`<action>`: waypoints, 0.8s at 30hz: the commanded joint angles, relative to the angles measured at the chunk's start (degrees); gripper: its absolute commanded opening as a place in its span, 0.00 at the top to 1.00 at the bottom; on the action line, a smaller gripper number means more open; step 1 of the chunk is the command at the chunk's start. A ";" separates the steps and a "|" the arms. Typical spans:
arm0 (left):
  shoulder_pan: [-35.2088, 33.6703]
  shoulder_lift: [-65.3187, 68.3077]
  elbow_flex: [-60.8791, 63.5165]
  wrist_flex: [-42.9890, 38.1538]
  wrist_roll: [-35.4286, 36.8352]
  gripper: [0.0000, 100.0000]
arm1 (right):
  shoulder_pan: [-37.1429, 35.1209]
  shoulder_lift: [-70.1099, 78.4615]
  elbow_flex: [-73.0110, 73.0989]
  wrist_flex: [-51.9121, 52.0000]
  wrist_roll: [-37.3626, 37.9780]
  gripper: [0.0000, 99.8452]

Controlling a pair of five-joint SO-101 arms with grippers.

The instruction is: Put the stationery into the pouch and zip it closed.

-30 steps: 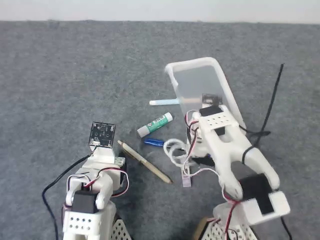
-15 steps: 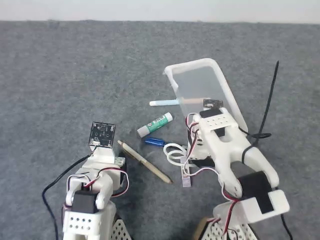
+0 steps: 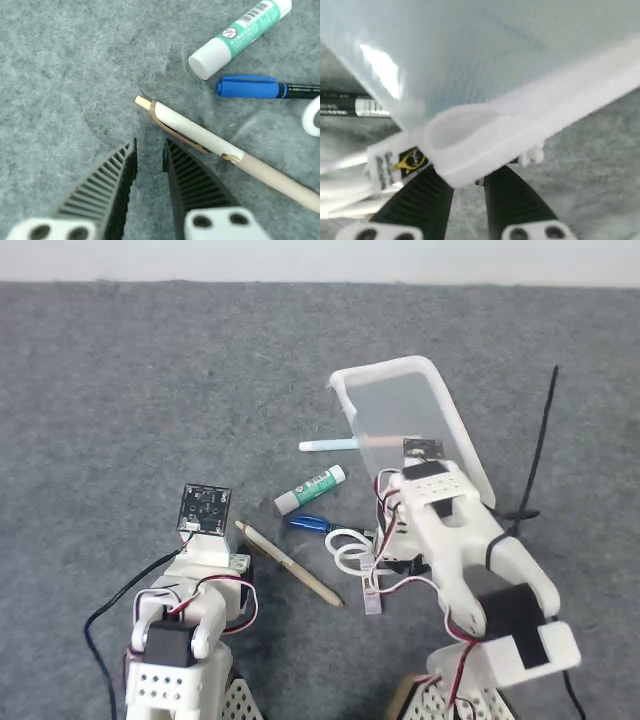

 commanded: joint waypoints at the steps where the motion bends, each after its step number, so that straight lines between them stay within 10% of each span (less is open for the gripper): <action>1: -0.18 -1.05 -0.75 0.26 -0.09 0.92 | 2.68 -0.92 -4.84 3.74 5.19 0.99; 9: -0.18 -1.05 -0.75 0.26 -0.09 0.92 | 7.87 -0.92 -13.10 12.44 18.81 0.99; 24: -0.18 -1.05 -0.75 0.26 -0.09 0.92 | 7.52 -14.64 -10.37 14.99 12.13 0.99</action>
